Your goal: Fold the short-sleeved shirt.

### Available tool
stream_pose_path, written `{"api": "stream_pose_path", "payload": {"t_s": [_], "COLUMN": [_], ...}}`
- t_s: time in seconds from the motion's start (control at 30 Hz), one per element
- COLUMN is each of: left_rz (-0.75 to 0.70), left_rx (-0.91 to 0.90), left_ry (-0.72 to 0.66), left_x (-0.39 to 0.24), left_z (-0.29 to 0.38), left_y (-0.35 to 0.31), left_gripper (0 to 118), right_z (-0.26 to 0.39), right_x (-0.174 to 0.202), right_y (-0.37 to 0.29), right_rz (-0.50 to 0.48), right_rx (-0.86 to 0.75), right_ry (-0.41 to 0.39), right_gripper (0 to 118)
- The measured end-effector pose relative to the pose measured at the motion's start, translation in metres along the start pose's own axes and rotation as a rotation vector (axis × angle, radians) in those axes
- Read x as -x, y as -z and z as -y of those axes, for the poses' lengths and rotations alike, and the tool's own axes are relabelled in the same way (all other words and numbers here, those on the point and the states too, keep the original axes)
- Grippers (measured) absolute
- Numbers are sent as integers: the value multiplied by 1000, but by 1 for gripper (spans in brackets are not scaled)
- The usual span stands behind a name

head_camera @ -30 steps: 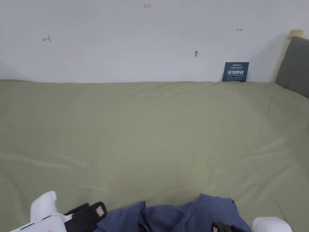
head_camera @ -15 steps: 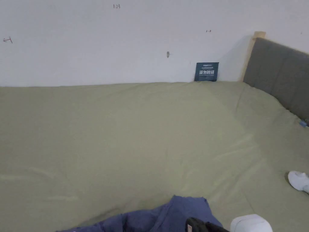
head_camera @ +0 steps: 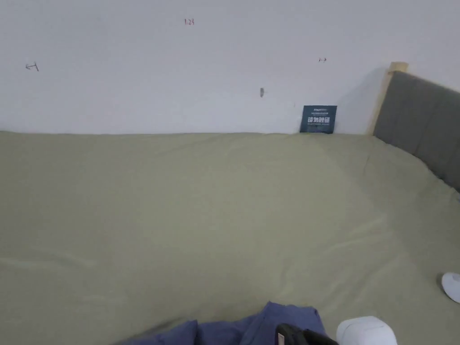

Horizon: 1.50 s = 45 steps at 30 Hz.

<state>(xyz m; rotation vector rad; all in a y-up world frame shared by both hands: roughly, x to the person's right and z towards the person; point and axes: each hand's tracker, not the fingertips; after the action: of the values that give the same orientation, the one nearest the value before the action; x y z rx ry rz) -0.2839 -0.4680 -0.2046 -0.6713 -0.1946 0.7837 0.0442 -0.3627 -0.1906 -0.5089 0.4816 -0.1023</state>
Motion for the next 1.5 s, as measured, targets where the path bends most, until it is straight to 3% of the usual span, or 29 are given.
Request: {"api": "stream_pose_path", "payload": {"t_s": [0.03, 0.07, 0.13, 0.17, 0.2, 0.37, 0.5, 0.57, 0.63, 0.67, 0.7, 0.73, 0.77, 0.93, 1.2, 1.33, 1.5], "left_rz": [-26, -59, -148, -174, -189, -169, -152, -150, -117, -78, -47, -78, -145, -69, -68, -193, -246], "left_rx": [-33, -51, -57, -24, 15, 107, 139, 70, 57, 44, 15, 19, -25, -7, -59, -120, -191], "left_ry": [28, 54, 88, 81, 63, -58, -72, -40, -109, -150, -171, -167, -137, -235, -180, -79, 9], "left_x": [3, 9, 26, 36, 45, 88, 96, 91, 94, 96, 97, 96, 92, 106, 110, 98, 68], "left_z": [-12, -23, -38, -43, -45, -31, -16, -14, -18, -20, -21, -20, -15, -9, -35, -65, -95], "left_y": [-19, -33, -54, -58, -59, -54, -31, -29, -28, -29, -32, -26, -23, -23, -65, -102, -146], "left_gripper": [2, 25, 94, 118, 118, 118, 118, 118, 118, 96, 44, 6, 6, 6, 6, 6, 6], "right_z": [0, 0, -1, -2, -3, -7, -8, -8, -7, -6, -5, -3, -1, 3, 0, -1, -2], "right_x": [1, 3, 6, 8, 9, 18, 23, 25, 25, 26, 27, 28, 30, 32, 27, 21, 11], "right_y": [4, 8, 13, 14, 15, 13, 7, 3, 1, 0, 0, 1, 1, -1, -5, -6, -7], "right_rz": [0, -2, -11, -18, -24, -43, -45, -46, -47, -49, -53, -54, -53, -63, -35, -15, 4], "right_rx": [12, 16, 21, 22, 21, 18, 20, 19, 21, 23, 27, 33, 42, 65, 54, 56, 44], "right_ry": [-8, -11, -12, -14, -17, -32, -54, -60, -59, -57, -57, -61, -66, -70, -72, -75, -51], "right_gripper": [1, 1, 1, 1, 1, 1, 1, 1, 1, 1, 1, 1, 1, 1, 1, 1, 1]}}
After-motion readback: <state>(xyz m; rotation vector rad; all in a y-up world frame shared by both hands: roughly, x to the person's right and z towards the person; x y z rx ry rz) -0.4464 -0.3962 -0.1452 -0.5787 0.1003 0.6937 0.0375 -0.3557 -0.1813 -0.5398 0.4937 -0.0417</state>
